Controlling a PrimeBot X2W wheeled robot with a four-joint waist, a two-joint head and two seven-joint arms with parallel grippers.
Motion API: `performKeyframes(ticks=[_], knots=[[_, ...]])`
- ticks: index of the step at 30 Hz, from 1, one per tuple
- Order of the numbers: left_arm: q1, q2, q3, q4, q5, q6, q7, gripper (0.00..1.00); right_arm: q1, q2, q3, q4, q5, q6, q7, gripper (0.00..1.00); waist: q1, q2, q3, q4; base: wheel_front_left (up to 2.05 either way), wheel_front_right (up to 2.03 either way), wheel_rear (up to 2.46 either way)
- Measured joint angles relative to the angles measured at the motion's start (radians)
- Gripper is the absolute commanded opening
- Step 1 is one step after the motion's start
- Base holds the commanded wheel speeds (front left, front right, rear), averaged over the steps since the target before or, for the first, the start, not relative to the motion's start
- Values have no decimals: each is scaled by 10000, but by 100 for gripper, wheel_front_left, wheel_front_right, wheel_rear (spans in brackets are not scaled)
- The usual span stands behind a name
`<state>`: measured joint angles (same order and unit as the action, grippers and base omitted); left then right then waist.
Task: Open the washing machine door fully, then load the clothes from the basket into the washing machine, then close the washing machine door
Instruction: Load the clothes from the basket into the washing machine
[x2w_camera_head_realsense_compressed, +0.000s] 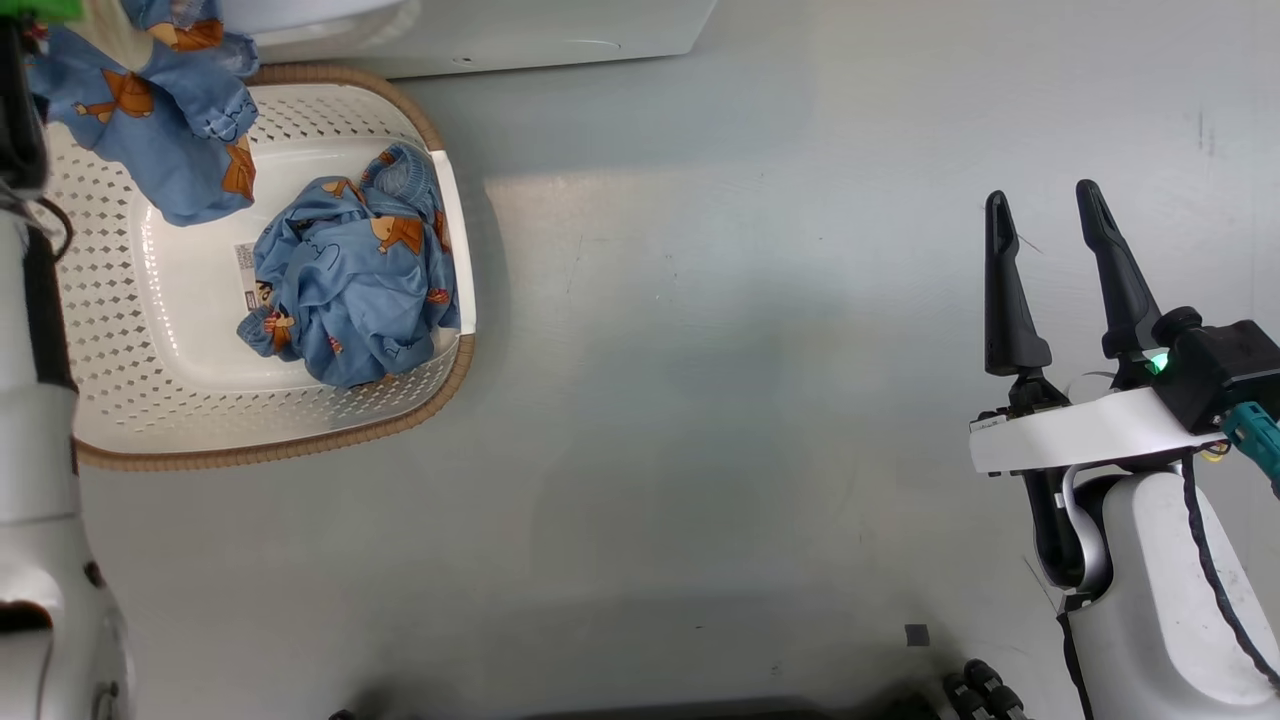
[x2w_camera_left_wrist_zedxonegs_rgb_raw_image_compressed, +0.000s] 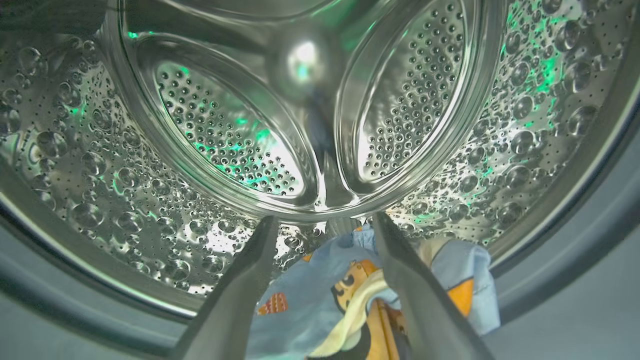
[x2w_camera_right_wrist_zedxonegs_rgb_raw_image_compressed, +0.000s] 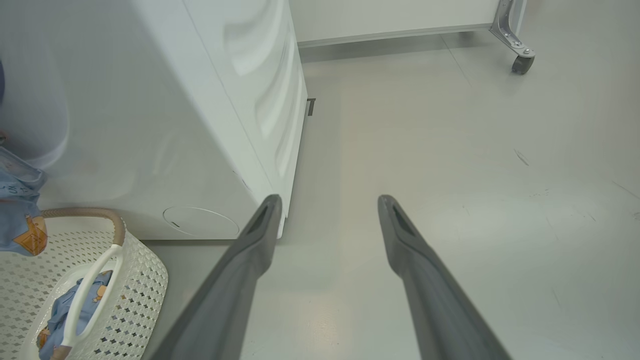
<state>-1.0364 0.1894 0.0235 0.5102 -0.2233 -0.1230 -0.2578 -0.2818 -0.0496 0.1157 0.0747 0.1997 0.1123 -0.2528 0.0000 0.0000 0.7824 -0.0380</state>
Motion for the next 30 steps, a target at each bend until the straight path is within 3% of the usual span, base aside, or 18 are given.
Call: performKeyframes(ticks=[15,30], knots=[[2481,-393,508,-2336,-63,0,0,100,5,-10,-31,2,-13,10,0,100,0,0,-171,130,0,0,0],[5148,-1135,1081,-3415,-105,192,0,100,20,-8,136,63,-44,13,0,100,0,0,-369,15,0,0,0]])
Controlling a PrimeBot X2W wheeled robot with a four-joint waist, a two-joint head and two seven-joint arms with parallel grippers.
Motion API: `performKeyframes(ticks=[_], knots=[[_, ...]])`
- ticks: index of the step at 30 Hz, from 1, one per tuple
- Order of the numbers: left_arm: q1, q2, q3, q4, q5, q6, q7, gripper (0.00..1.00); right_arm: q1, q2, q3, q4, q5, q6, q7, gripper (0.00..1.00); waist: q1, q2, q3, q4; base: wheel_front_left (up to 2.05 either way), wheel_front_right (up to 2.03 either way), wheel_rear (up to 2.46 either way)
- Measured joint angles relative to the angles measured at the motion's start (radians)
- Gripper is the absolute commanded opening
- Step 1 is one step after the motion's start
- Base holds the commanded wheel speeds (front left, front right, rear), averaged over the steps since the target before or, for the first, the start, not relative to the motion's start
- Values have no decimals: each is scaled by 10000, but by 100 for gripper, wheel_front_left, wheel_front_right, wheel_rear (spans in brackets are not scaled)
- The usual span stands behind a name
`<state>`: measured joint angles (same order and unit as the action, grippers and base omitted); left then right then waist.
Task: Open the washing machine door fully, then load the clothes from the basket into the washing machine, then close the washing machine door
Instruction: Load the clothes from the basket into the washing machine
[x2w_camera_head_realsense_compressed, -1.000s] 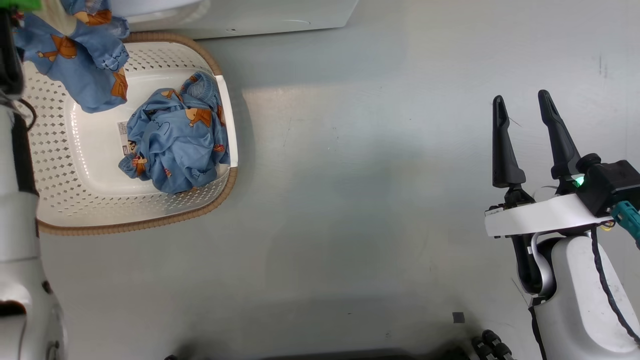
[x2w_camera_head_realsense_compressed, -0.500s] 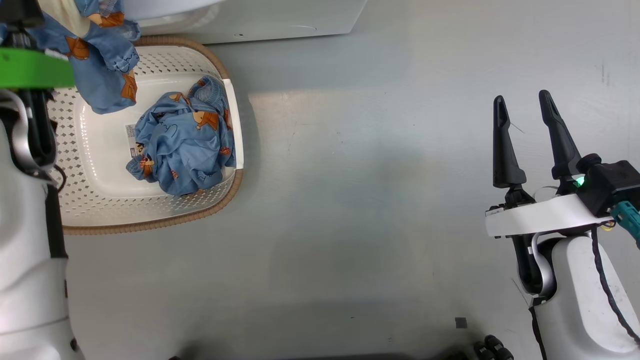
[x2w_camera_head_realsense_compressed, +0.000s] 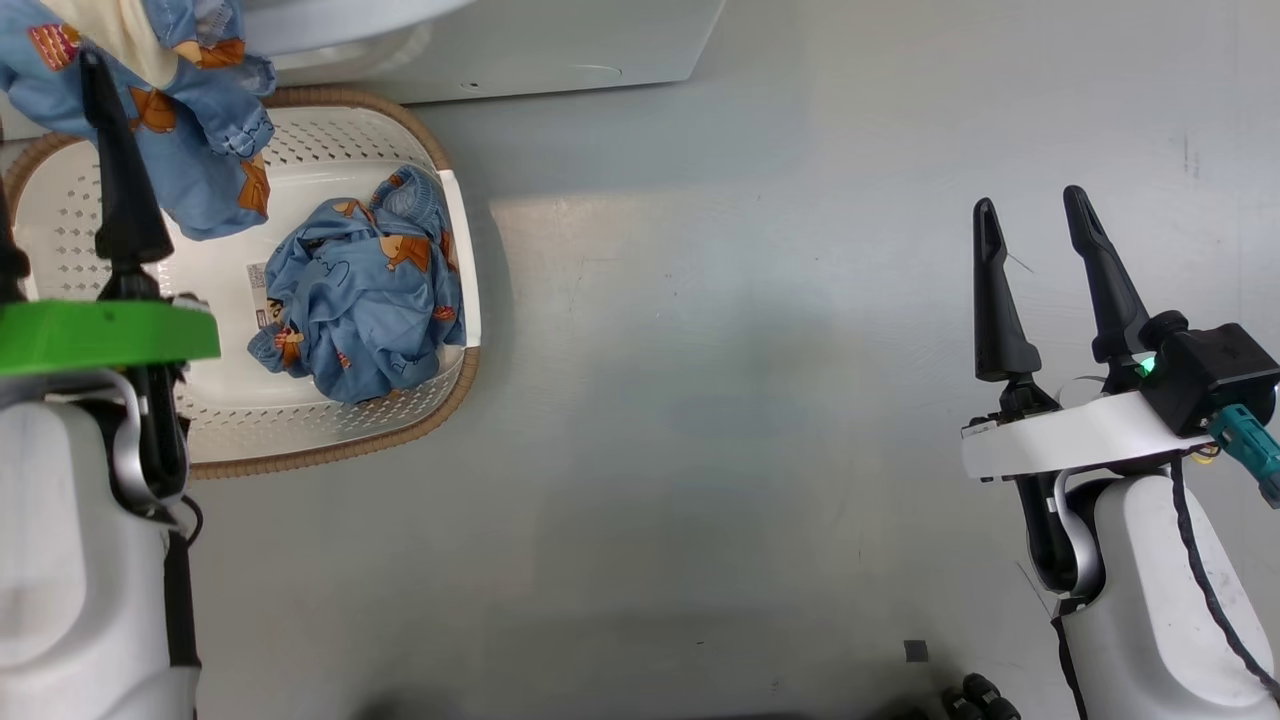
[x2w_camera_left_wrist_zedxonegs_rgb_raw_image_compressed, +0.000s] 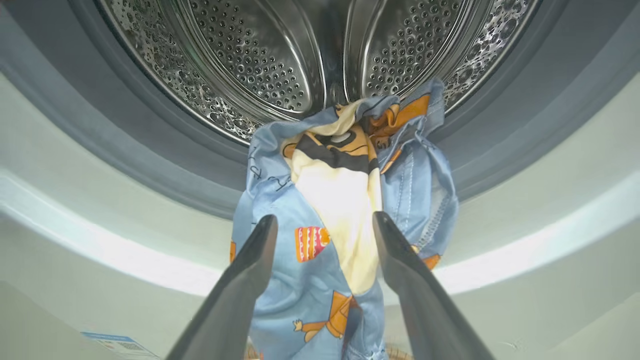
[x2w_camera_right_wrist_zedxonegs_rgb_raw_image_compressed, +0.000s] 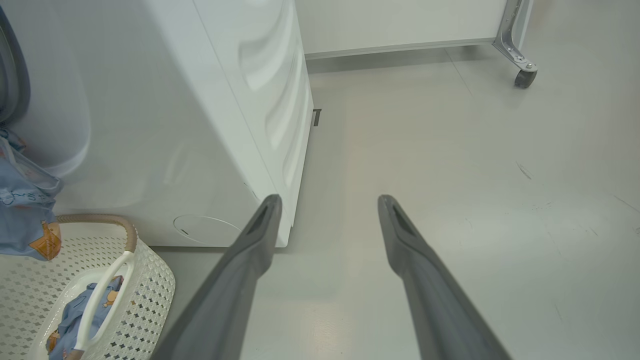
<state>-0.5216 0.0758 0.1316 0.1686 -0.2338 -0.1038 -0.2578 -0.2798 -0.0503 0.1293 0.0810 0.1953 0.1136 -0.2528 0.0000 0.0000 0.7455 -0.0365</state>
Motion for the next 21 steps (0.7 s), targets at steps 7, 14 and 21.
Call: performKeyframes(ticks=[7,14,21], knots=[[972,-146,155,-451,4,79,0,100,3,2,23,2,0,2,-2,100,0,0,-30,-26,0,0,0],[2124,-261,230,-617,59,90,0,100,4,0,46,15,0,29,0,100,0,0,-21,-85,0,0,0],[2558,-307,161,-790,42,90,0,100,3,0,88,29,2,33,0,100,0,0,-15,-135,0,0,0]])
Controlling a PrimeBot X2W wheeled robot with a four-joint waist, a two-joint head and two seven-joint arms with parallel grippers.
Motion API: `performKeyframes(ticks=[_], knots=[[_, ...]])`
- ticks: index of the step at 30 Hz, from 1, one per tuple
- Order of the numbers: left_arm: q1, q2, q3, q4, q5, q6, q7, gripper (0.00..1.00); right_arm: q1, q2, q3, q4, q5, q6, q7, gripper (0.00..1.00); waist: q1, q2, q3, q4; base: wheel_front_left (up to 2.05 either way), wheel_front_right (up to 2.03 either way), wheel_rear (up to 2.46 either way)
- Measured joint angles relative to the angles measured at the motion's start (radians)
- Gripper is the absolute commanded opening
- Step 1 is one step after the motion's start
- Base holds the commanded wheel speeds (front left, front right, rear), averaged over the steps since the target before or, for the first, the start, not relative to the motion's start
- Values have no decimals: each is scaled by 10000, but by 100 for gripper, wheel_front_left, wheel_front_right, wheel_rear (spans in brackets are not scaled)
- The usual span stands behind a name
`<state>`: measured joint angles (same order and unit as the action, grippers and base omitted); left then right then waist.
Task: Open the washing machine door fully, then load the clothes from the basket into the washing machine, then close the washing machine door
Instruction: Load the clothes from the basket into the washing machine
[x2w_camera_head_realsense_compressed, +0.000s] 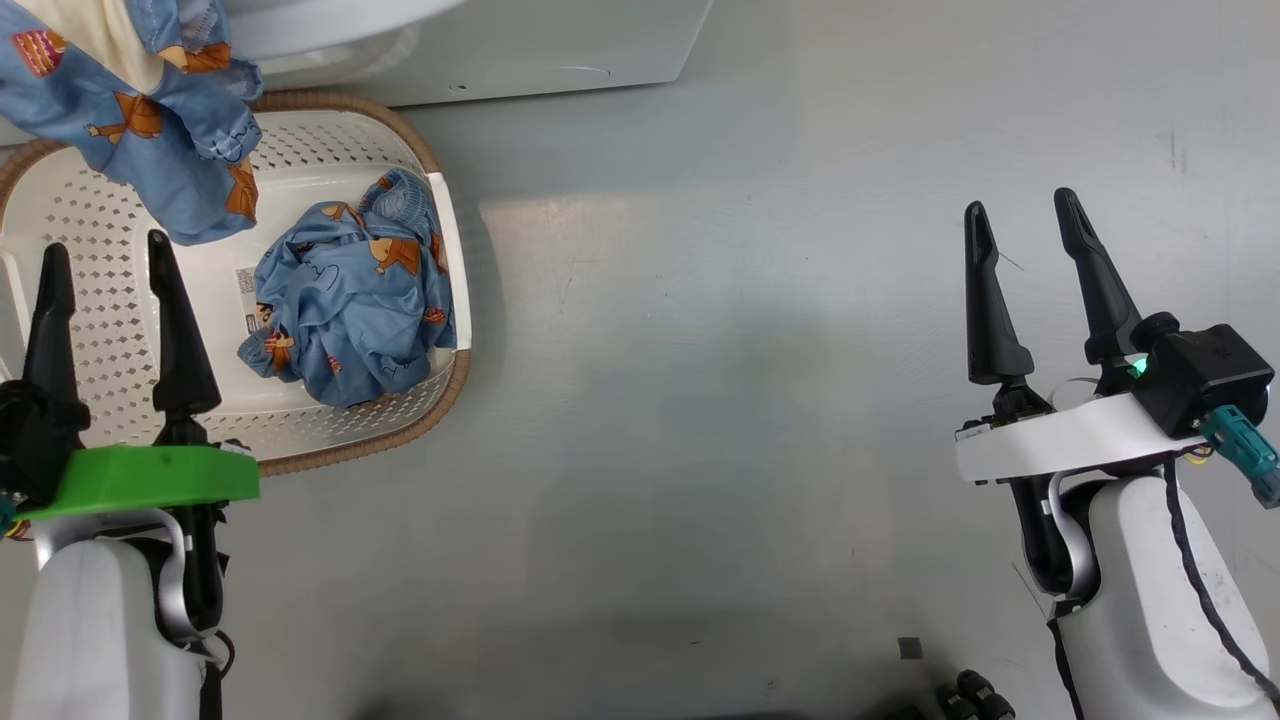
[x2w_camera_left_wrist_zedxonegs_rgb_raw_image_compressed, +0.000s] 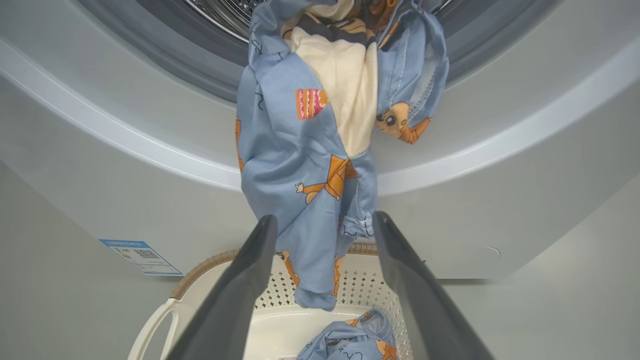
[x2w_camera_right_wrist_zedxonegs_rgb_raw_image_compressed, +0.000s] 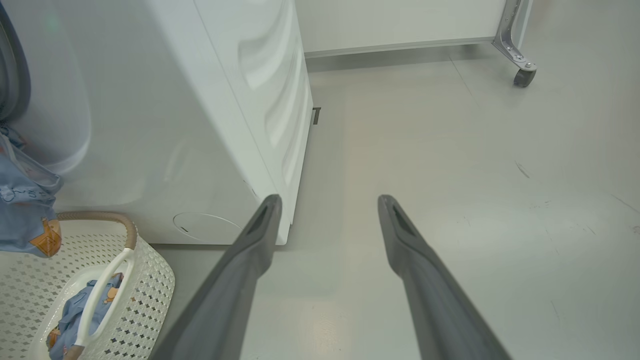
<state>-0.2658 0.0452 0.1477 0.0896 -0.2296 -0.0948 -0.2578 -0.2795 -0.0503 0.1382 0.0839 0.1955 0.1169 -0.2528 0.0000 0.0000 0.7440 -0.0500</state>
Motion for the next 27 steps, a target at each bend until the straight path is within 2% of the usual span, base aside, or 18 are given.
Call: performKeyframes(ticks=[27], knots=[[202,-56,-104,-407,-81,35,0,100,-7,2,27,84,19,50,0,100,0,0,11,-16,0,0,0]])
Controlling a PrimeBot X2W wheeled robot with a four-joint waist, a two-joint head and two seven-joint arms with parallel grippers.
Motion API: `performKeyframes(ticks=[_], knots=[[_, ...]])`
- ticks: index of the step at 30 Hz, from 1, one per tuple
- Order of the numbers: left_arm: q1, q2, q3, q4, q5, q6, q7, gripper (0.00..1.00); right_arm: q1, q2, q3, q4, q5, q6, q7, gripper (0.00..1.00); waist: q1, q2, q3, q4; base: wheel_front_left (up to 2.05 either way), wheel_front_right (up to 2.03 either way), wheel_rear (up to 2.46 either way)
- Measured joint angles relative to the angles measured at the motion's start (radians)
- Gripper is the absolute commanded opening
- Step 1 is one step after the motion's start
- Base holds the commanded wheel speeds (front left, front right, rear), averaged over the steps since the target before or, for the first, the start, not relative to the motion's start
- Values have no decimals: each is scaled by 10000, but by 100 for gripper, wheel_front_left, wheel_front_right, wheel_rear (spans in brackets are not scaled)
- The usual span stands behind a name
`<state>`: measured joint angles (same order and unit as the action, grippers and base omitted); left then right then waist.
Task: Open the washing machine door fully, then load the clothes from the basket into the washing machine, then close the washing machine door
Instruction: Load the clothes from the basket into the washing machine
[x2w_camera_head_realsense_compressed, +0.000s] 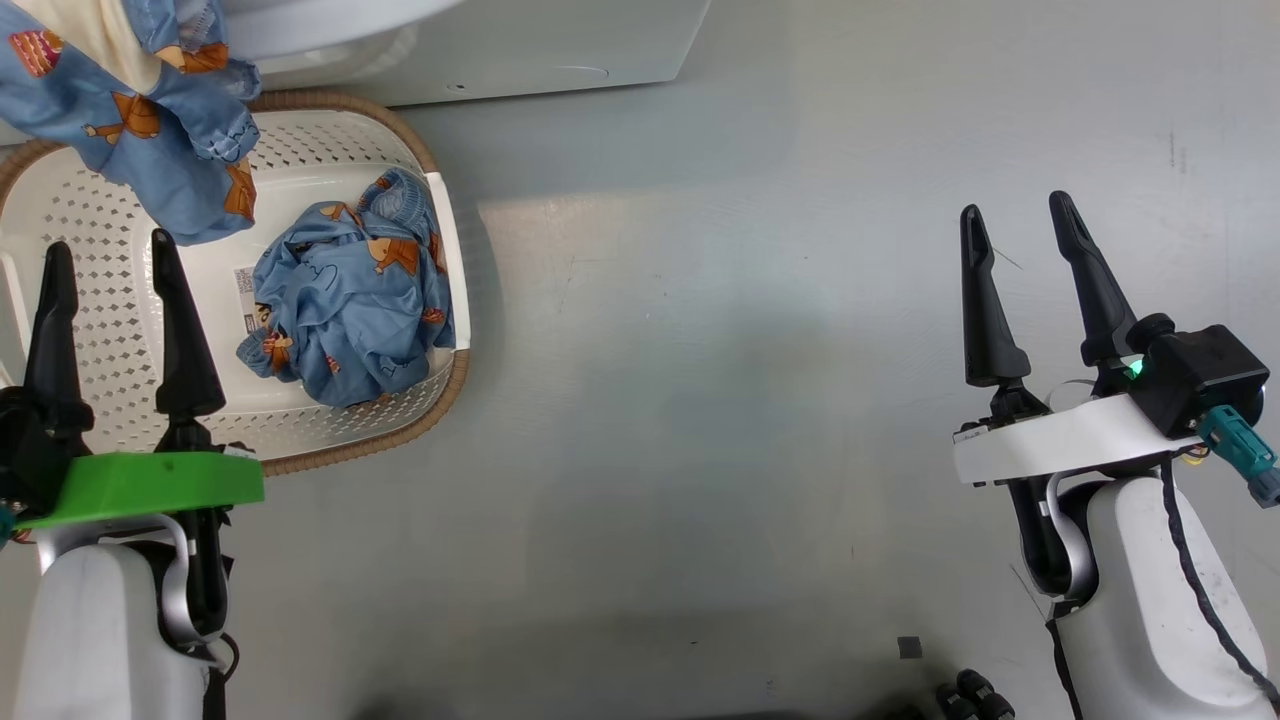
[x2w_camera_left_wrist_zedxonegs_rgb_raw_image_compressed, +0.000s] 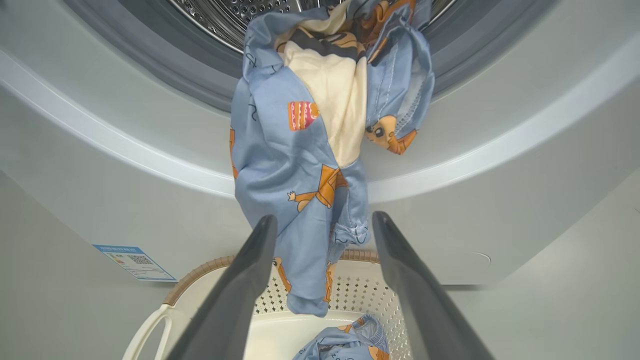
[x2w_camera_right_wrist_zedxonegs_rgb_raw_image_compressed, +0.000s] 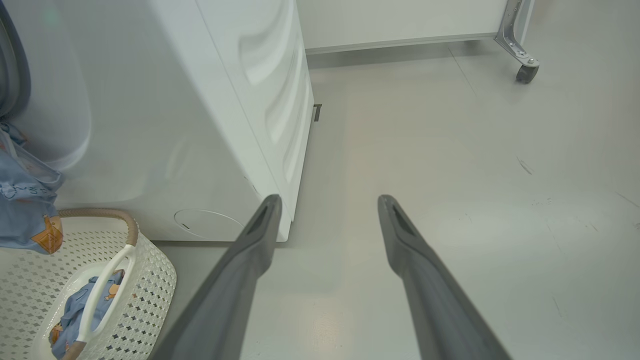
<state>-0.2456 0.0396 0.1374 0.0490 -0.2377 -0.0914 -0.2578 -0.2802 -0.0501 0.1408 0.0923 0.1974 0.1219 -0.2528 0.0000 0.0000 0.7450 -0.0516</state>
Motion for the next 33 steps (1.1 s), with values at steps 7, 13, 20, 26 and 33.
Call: performKeyframes(ticks=[7,13,20,26,33], knots=[[-68,-29,8,316,-50,42,2,100,-15,0,31,17,2,2,0,100,0,0,10,-33,0,0,0],[-559,-35,2,662,-48,54,2,100,-22,0,46,17,2,2,0,100,0,0,30,-102,0,0,0],[-1138,-65,-98,1519,-46,54,2,100,-29,0,100,38,19,2,0,100,0,0,79,-198,0,0,0],[-1889,155,-44,2224,65,138,17,100,-145,4,270,36,31,4,0,100,0,0,223,-329,0,0,0],[-2723,328,215,3246,-63,144,67,100,-194,2,249,35,33,4,0,100,0,0,412,-488,0,0,0]])
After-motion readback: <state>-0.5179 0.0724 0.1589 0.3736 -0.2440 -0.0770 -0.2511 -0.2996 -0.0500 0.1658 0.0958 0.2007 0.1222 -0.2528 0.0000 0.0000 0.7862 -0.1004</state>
